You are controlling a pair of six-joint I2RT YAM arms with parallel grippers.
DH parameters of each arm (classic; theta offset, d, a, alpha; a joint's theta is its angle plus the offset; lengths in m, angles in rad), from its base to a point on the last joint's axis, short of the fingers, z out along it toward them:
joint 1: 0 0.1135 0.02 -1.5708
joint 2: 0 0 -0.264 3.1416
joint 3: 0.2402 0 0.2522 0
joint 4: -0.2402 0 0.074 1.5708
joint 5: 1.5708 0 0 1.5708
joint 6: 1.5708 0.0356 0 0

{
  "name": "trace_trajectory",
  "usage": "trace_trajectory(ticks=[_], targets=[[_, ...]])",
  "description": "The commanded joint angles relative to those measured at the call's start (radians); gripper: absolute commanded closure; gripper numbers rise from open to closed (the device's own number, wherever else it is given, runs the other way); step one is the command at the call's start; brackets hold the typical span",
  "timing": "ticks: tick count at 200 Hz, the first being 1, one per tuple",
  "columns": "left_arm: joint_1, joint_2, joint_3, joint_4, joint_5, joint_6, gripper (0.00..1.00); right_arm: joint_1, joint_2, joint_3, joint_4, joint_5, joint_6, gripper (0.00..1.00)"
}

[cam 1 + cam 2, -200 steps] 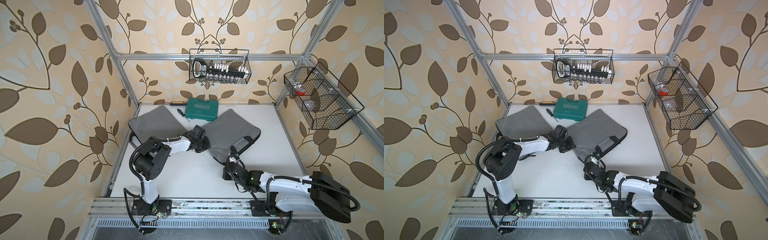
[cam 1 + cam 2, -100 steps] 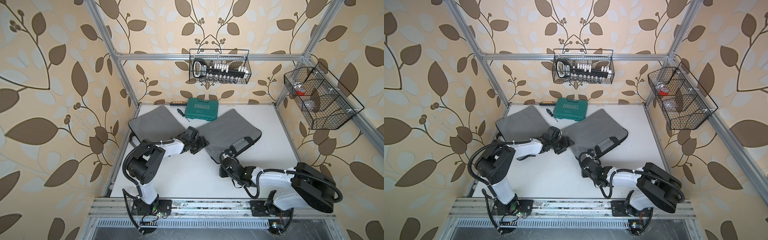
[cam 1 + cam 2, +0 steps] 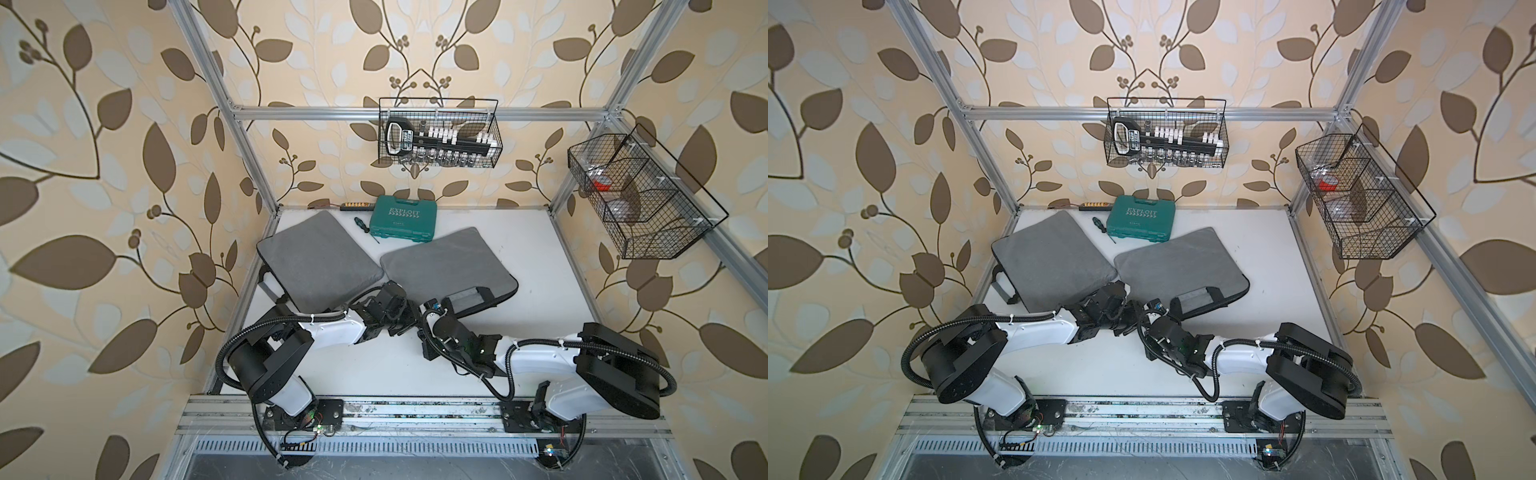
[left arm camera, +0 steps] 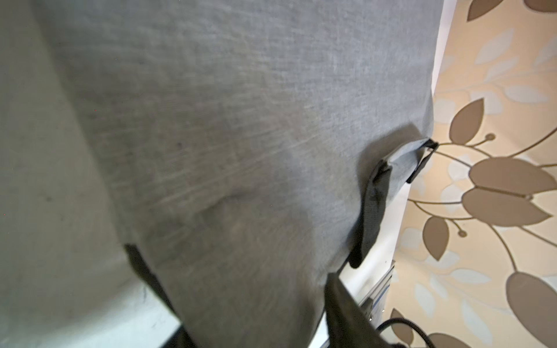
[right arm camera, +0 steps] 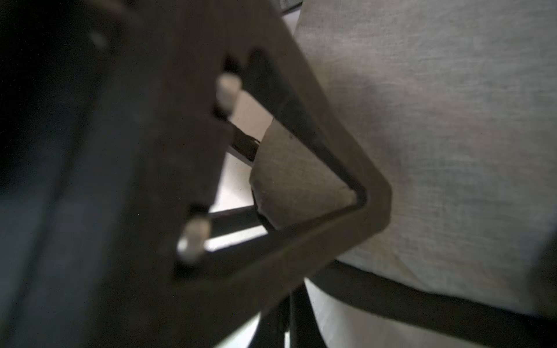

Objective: Put the mouse into the laptop bag
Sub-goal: Zip the zipper on the zippered laptop bag.

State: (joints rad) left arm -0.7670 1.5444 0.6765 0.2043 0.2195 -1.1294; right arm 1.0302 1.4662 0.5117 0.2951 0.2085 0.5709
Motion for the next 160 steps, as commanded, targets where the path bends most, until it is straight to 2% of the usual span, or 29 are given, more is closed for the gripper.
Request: trace_trajectory(ticks=[1,22,40,71,96,112,136,160], targets=[[-0.007,-0.044,0.005,0.007,-0.067,-0.001,0.85,0.008,-0.018,-0.02,0.02,-0.015,0.001,1.0],[-0.006,-0.069,-0.002,-0.039,-0.116,0.005,1.0,-0.007,-0.061,-0.053,-0.004,0.041,0.043,1.0],[-0.006,-0.095,-0.012,-0.074,-0.151,0.008,1.0,-0.069,-0.079,-0.055,-0.096,0.086,0.105,1.0],[-0.006,-0.216,-0.036,-0.124,-0.177,0.024,1.0,-0.193,-0.117,-0.056,-0.218,0.139,0.202,1.0],[0.001,-0.324,-0.049,-0.216,-0.22,0.051,1.0,-0.332,-0.173,-0.092,-0.274,0.115,0.281,1.0],[0.016,-0.408,-0.058,-0.275,-0.245,0.083,1.0,-0.459,-0.22,-0.128,-0.283,0.067,0.305,1.0],[0.079,-0.501,-0.055,-0.363,-0.234,0.132,1.0,-0.587,-0.319,-0.161,-0.338,0.067,0.341,1.0],[0.214,-0.54,-0.067,-0.389,-0.126,0.171,1.0,-0.692,-0.411,-0.196,-0.37,0.03,0.368,1.0]])
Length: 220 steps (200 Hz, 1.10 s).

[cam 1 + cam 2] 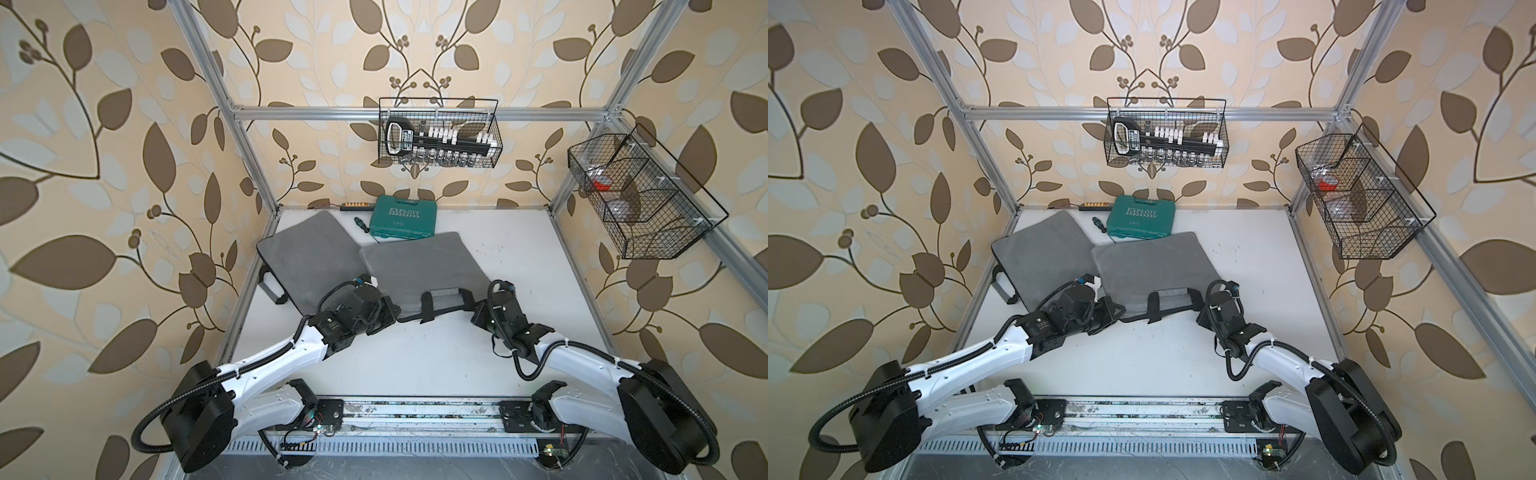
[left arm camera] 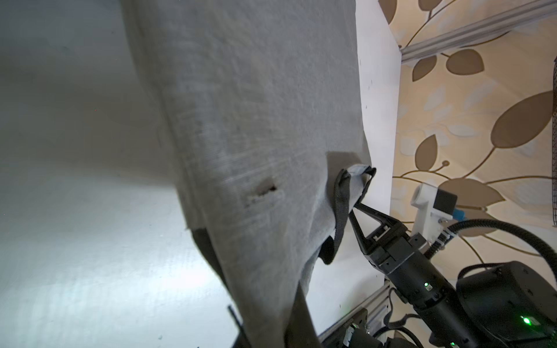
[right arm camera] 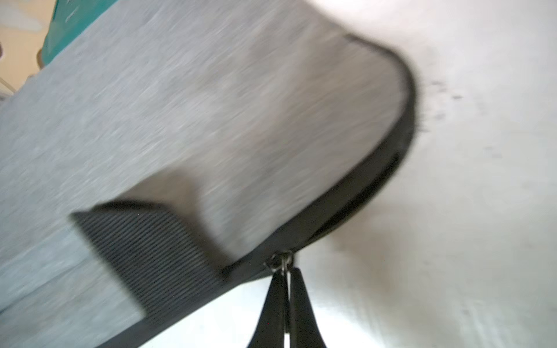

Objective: Put the mouse into the laptop bag
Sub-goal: Zip the zipper on the zippered laptop bag.

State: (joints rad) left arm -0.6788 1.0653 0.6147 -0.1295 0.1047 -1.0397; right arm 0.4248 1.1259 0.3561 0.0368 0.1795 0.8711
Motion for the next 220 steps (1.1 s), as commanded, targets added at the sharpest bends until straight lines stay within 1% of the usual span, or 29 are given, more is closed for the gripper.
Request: trace_trajectory(ticks=[1,21,34,57,84,98,102,109,127,135,145,147,153,155,159,162,164,182,191,202,211,220], targets=[[0.132,-0.062,-0.006,-0.055,-0.007,0.083,1.0,-0.09,-0.074,-0.044,-0.109,0.056,0.068,1.0],[0.217,-0.036,0.01,-0.055,0.057,0.115,1.0,-0.132,-0.11,-0.061,-0.129,0.045,0.09,1.0],[0.26,-0.001,0.039,-0.062,0.088,0.136,1.0,-0.139,-0.133,-0.061,-0.153,0.046,0.097,1.0],[0.322,0.076,0.111,-0.064,0.132,0.16,1.0,-0.147,-0.234,-0.064,-0.237,0.076,0.117,1.0],[0.331,0.189,0.23,-0.066,0.127,0.178,1.0,-0.15,-0.376,-0.094,-0.305,0.062,0.131,1.0],[0.331,0.275,0.308,-0.091,0.15,0.178,1.0,-0.15,-0.436,-0.105,-0.34,0.037,0.128,1.0],[0.331,0.298,0.33,-0.101,0.161,0.201,1.0,-0.15,-0.452,-0.11,-0.344,0.03,0.123,1.0],[0.331,0.329,0.351,-0.097,0.183,0.202,1.0,-0.149,-0.477,-0.116,-0.345,0.008,0.11,1.0],[0.331,0.357,0.359,-0.058,0.193,0.192,1.0,-0.15,-0.509,-0.114,-0.341,-0.039,0.055,1.0],[0.331,0.363,0.363,-0.047,0.187,0.191,1.0,-0.149,-0.509,-0.115,-0.323,-0.074,0.017,1.0],[0.331,0.382,0.386,-0.05,0.178,0.196,1.0,-0.149,-0.494,-0.117,-0.296,-0.101,0.001,1.0],[0.331,0.399,0.391,-0.053,0.177,0.2,1.0,-0.15,-0.49,-0.118,-0.289,-0.106,-0.003,0.96],[0.331,0.424,0.418,-0.067,0.175,0.211,1.0,-0.15,-0.471,-0.126,-0.258,-0.123,-0.009,0.78],[0.331,0.432,0.43,-0.074,0.175,0.214,1.0,-0.15,-0.464,-0.128,-0.247,-0.132,-0.011,0.74],[0.331,0.449,0.449,-0.091,0.172,0.223,1.0,-0.15,-0.444,-0.13,-0.223,-0.146,-0.017,0.62],[0.331,0.461,0.464,-0.103,0.169,0.23,1.0,-0.15,-0.425,-0.133,-0.204,-0.155,-0.021,0.56],[0.331,0.469,0.473,-0.111,0.165,0.234,1.0,-0.149,-0.412,-0.134,-0.192,-0.16,-0.024,0.54],[0.332,0.526,0.545,-0.153,0.127,0.265,1.0,-0.149,-0.258,-0.114,-0.11,-0.192,-0.055,0.48],[0.332,0.548,0.57,-0.179,0.103,0.276,1.0,-0.147,-0.178,-0.097,-0.069,-0.204,-0.064,0.47],[0.335,0.568,0.59,-0.191,0.102,0.289,1.0,-0.13,-0.093,-0.078,-0.001,-0.252,-0.089,0.47],[0.337,0.58,0.598,-0.197,0.107,0.292,1.0,-0.094,-0.04,-0.057,0.024,-0.23,-0.086,0.46],[0.338,0.587,0.596,-0.19,0.114,0.295,1.0,-0.051,0.009,-0.032,0.036,-0.198,-0.09,0.43]])
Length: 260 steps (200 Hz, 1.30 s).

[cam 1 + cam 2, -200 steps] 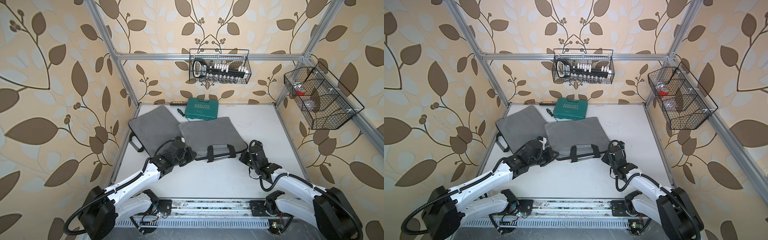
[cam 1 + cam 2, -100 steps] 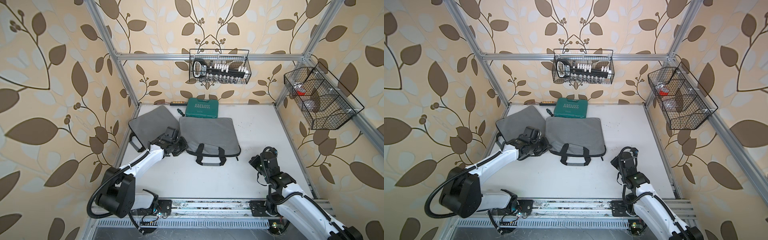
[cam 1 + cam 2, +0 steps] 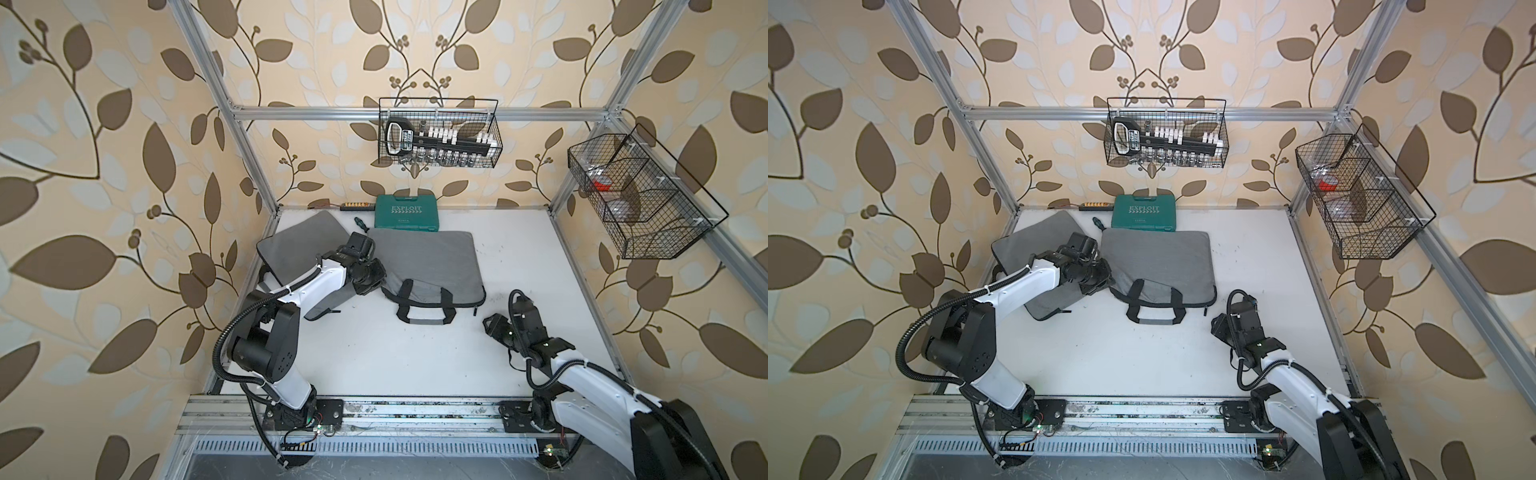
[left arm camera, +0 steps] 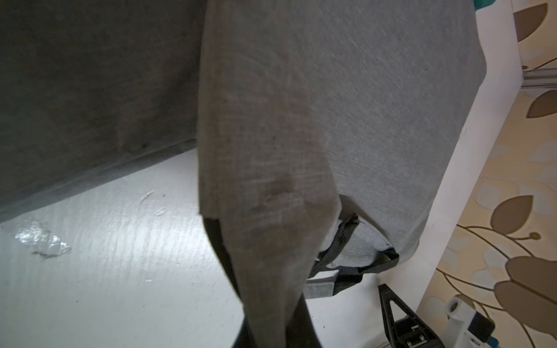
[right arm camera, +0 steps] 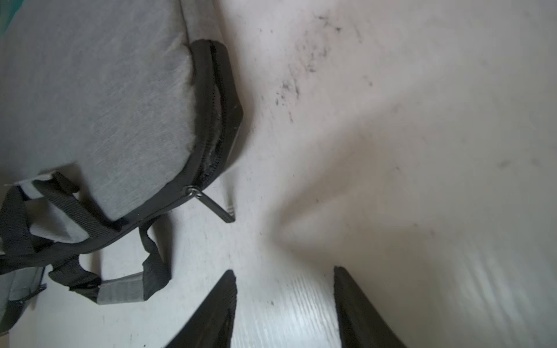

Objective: Put the mouse into the laptop bag
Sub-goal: Zip the zipper on the zippered laptop bag.

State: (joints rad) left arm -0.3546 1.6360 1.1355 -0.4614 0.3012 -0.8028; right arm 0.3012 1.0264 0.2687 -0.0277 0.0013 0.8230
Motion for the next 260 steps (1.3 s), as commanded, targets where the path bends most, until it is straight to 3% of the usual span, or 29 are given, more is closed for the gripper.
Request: trace_trajectory(ticks=[1,35,89,143,188,235,260], targets=[[0.015,0.017,0.075,0.143,-0.083,0.059,1.0,0.075,0.111,0.059,0.102,-0.017,-0.044,0.43],[0.026,0.032,0.06,0.161,-0.061,0.054,1.0,0.113,0.259,0.128,0.125,0.019,-0.049,0.42],[0.037,0.026,0.053,0.166,-0.048,0.056,1.0,0.113,0.338,0.15,0.101,0.106,-0.032,0.48],[0.048,0.013,0.041,0.183,-0.024,0.047,1.0,0.119,0.364,0.168,0.104,0.112,-0.051,0.73],[0.054,-0.001,0.04,0.182,-0.016,0.055,1.0,0.12,0.382,0.187,0.094,0.118,-0.051,1.0],[0.062,-0.005,0.041,0.182,-0.005,0.058,1.0,0.127,0.323,0.156,0.063,0.136,-0.038,1.0],[0.062,0.013,0.06,0.189,0.029,0.074,0.99,0.175,0.219,0.116,0.011,0.155,-0.017,1.0]])
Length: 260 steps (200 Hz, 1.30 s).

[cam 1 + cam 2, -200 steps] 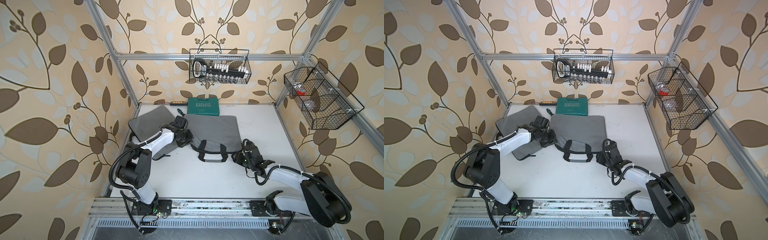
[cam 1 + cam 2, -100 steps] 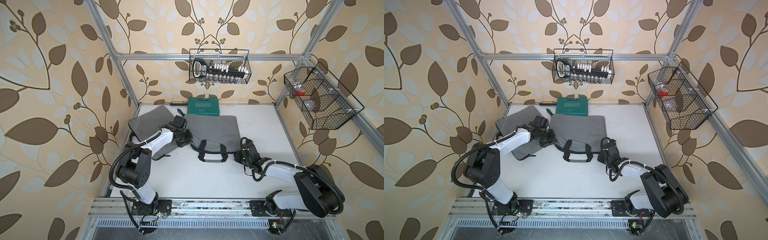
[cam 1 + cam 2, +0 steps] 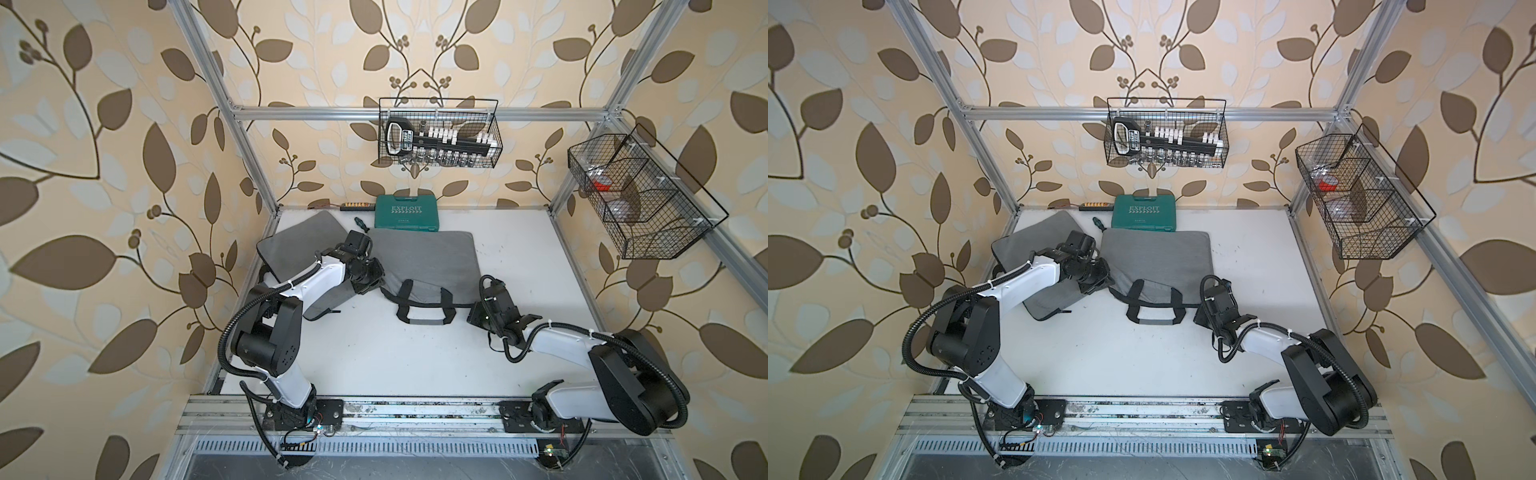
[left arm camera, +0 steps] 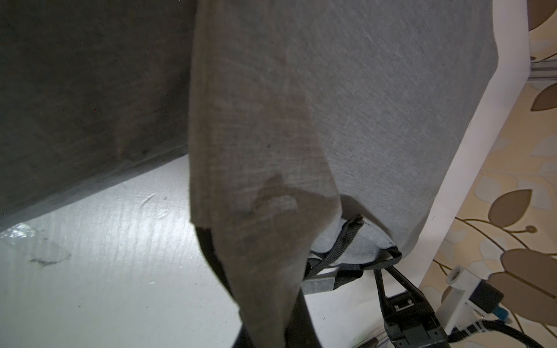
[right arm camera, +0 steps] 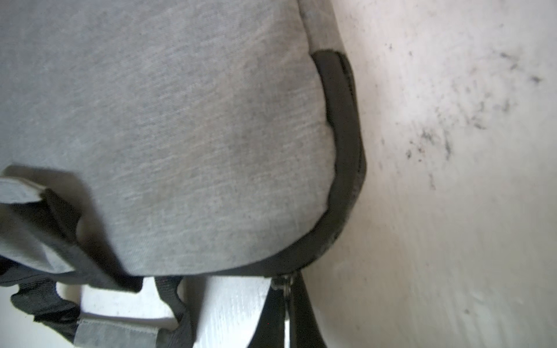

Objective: Put the mouse into the laptop bag
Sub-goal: Zip the zipper on the zippered laptop bag.

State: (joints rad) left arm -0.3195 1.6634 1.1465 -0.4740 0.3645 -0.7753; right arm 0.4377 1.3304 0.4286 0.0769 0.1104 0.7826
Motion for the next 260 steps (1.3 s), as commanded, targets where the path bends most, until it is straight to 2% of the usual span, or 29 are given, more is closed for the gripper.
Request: trace_trajectory(ticks=[1,21,61,69,80,93,107,114,134,158,188,210,226,243,260], targets=[[0.026,-0.013,0.049,0.202,-0.032,0.048,0.98,0.041,-0.09,-0.046,-0.096,0.047,0.026,1.0],[0.007,0.048,0.106,0.22,0.034,0.065,0.94,0.138,-0.189,-0.082,-0.143,0.07,0.077,1.0],[-0.095,0.236,0.357,0.115,0.012,0.085,0.92,0.397,-0.333,-0.124,-0.193,0.142,0.22,1.0],[-0.111,0.272,0.415,0.104,0.009,0.085,0.83,0.428,-0.343,-0.126,-0.186,0.139,0.233,1.0],[-0.133,0.322,0.48,0.097,0.013,0.09,0.59,0.468,-0.341,-0.124,-0.17,0.131,0.249,1.0],[-0.151,0.372,0.562,0.067,0.02,0.098,0.36,0.517,-0.331,-0.112,-0.168,0.148,0.272,1.0],[-0.165,0.394,0.615,0.021,0.021,0.112,0.31,0.565,-0.321,-0.095,-0.165,0.168,0.288,1.0],[-0.168,0.383,0.608,0.001,-0.005,0.113,0.25,0.585,-0.315,-0.088,-0.161,0.172,0.291,1.0],[-0.157,0.288,0.501,-0.03,-0.144,0.081,0.01,0.604,-0.296,-0.077,-0.136,0.164,0.288,1.0],[-0.099,0.126,0.318,-0.073,-0.24,0.027,0.01,0.61,-0.241,-0.068,-0.062,0.116,0.26,1.0],[-0.049,-0.192,0.021,-0.047,-0.337,-0.035,0.01,0.684,-0.136,-0.022,-0.01,0.092,0.225,1.0],[-0.05,-0.433,-0.188,-0.01,-0.287,-0.073,0.01,0.772,-0.066,0.03,0.002,0.115,0.202,1.0],[-0.075,-0.576,-0.351,0.081,-0.207,-0.166,0.01,0.818,-0.031,0.063,-0.011,0.143,0.193,1.0],[-0.158,-0.676,-0.523,0.23,-0.159,-0.253,0.01,0.859,-0.01,0.08,0.007,0.165,0.179,1.0],[-0.264,-0.702,-0.596,0.319,-0.158,-0.309,0.01,0.881,0.009,0.092,0.023,0.163,0.165,1.0]])
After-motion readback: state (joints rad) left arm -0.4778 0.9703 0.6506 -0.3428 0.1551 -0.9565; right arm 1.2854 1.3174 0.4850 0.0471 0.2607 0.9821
